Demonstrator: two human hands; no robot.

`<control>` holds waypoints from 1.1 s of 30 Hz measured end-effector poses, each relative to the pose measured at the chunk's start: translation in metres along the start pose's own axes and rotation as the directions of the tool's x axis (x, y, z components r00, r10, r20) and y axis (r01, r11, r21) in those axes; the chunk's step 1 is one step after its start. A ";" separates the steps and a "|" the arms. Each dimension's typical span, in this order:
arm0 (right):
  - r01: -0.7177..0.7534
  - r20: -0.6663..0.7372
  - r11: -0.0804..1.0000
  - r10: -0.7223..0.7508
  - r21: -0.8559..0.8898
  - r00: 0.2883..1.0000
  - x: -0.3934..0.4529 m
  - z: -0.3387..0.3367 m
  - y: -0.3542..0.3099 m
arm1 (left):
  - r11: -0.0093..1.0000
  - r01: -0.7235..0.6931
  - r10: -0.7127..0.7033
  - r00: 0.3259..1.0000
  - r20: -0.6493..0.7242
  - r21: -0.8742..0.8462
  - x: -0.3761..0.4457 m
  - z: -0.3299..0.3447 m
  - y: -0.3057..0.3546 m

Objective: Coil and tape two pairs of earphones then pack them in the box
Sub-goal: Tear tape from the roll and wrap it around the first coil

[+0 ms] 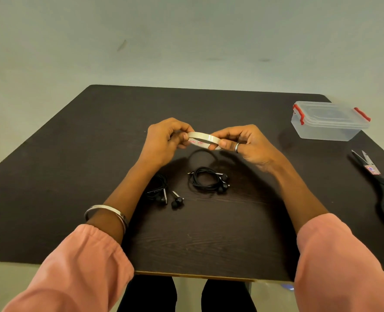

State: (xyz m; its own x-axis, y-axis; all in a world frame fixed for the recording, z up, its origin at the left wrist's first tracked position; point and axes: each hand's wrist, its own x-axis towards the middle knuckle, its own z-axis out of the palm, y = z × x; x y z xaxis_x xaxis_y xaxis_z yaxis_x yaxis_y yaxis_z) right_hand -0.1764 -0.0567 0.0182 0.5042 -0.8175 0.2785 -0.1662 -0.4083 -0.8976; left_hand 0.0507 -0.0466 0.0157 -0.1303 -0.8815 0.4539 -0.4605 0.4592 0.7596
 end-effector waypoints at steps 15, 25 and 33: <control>-0.016 -0.037 0.917 0.034 0.399 0.999 0.003 0.003 0.012 | 0.708 0.449 -0.446 0.883 0.147 -0.545 -0.002 0.002 -0.001; -0.112 -0.245 0.817 0.296 0.566 0.923 0.010 0.012 0.013 | 0.746 0.534 -0.510 0.842 0.174 -0.399 -0.002 0.007 0.006; -0.061 -0.265 0.685 0.361 0.726 0.894 0.012 0.013 0.006 | 0.978 0.110 -0.098 0.992 -0.078 0.176 -0.003 0.009 0.009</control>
State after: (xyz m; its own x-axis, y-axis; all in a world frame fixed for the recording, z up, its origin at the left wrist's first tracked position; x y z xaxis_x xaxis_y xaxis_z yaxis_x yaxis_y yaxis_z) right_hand -0.1597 -0.0636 0.0119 0.1666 -0.9859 0.0155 0.4706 0.0657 -0.8799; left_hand 0.0391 -0.0406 0.0165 -0.0162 -0.9109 0.4123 -0.6192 0.3329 0.7112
